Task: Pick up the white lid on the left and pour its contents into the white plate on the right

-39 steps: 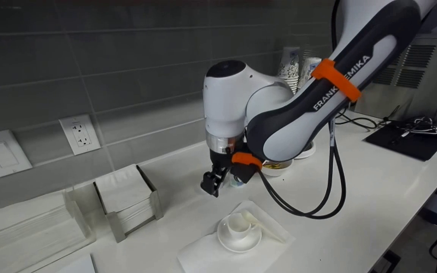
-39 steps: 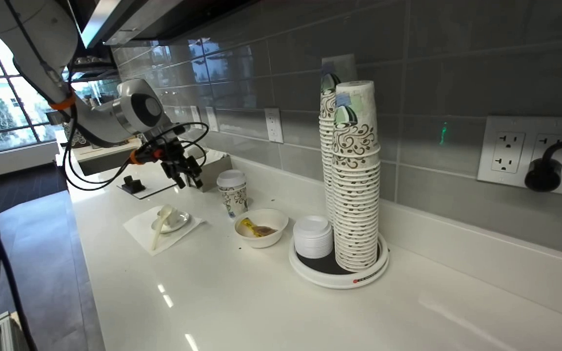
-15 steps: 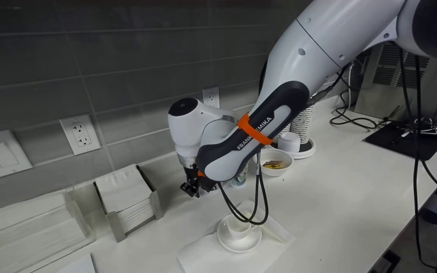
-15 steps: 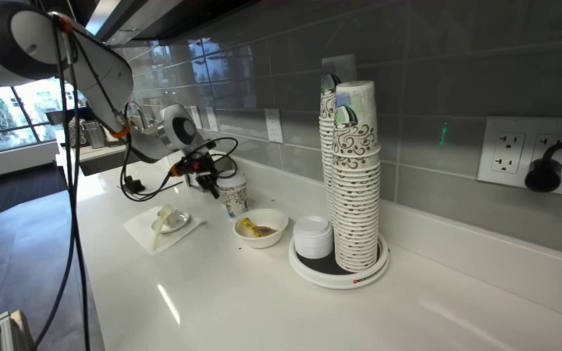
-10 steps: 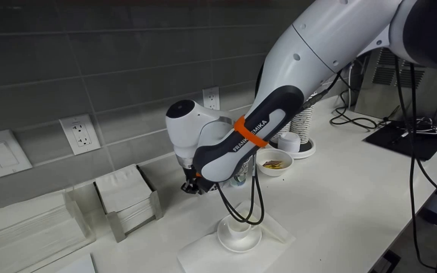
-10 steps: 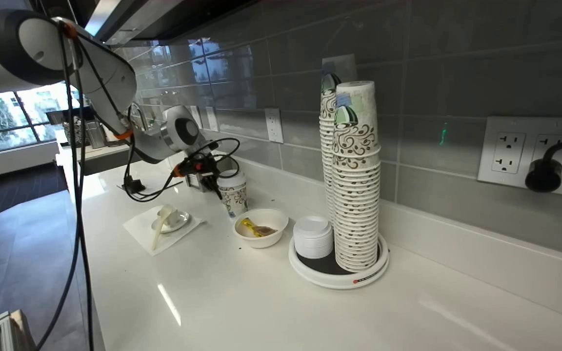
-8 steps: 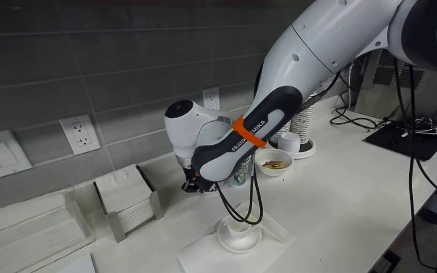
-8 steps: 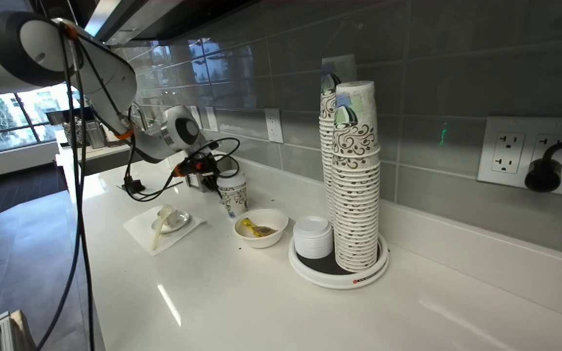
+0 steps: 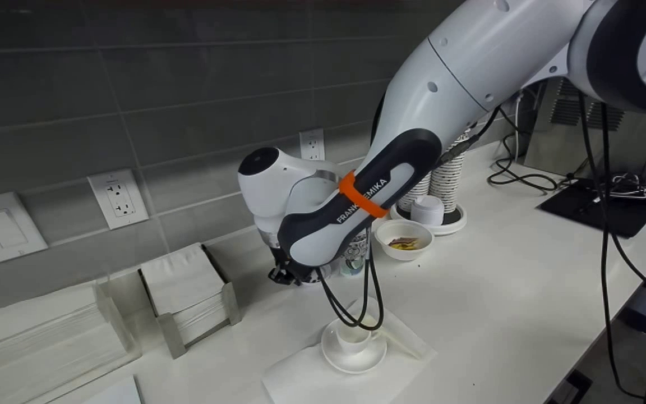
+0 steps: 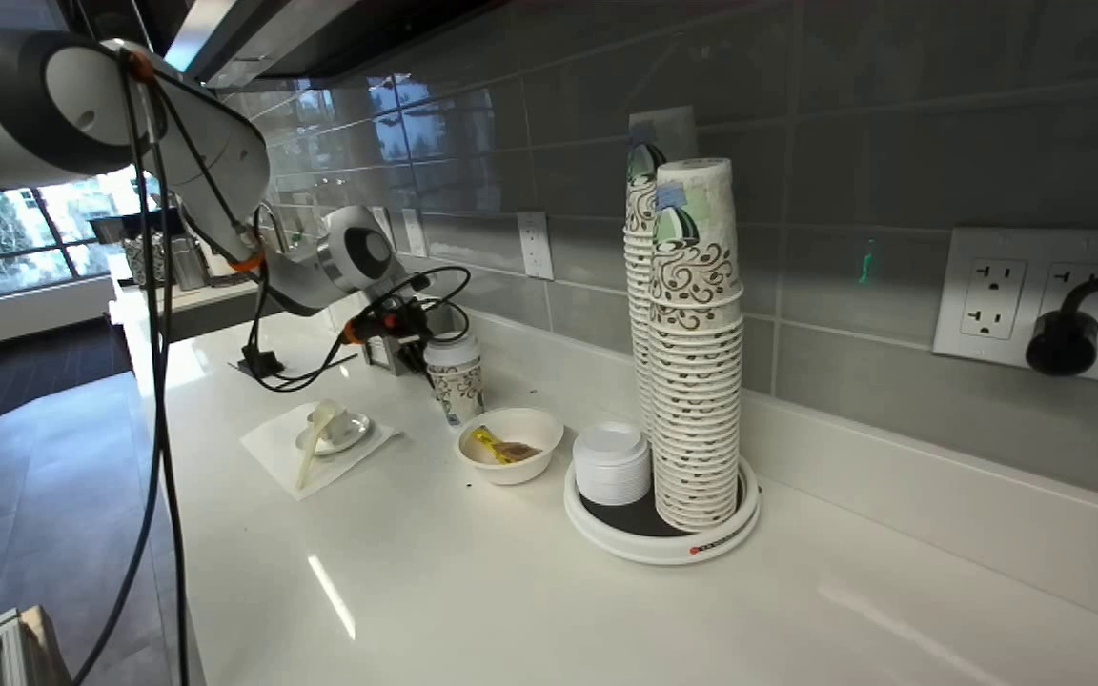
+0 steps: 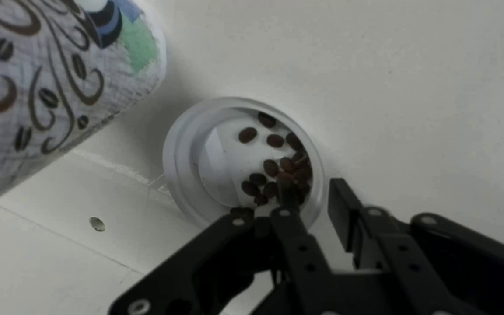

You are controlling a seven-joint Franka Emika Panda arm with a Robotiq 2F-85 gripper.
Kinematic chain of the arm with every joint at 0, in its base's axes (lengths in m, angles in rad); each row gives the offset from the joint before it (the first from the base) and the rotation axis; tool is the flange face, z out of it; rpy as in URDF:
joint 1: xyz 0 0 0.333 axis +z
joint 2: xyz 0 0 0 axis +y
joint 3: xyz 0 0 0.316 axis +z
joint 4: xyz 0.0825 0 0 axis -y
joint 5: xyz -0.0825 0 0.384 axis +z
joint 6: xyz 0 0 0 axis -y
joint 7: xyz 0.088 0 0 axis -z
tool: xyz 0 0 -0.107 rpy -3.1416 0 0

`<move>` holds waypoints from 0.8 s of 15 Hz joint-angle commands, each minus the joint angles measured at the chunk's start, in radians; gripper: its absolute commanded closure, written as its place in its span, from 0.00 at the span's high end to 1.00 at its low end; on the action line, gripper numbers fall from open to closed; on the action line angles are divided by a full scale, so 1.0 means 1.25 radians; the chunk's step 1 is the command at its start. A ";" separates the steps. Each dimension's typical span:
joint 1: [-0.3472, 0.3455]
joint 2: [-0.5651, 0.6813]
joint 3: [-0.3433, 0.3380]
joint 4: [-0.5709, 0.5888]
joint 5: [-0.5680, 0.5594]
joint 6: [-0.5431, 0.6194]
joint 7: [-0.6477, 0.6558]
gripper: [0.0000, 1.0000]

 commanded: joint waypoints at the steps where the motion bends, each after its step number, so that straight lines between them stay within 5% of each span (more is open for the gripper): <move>1: 0.015 0.025 -0.015 0.039 0.022 -0.034 0.002 0.32; 7: 0.018 0.028 -0.014 0.043 0.020 -0.057 0.004 0.13; 12: 0.020 0.028 -0.014 0.044 0.019 -0.063 0.006 0.13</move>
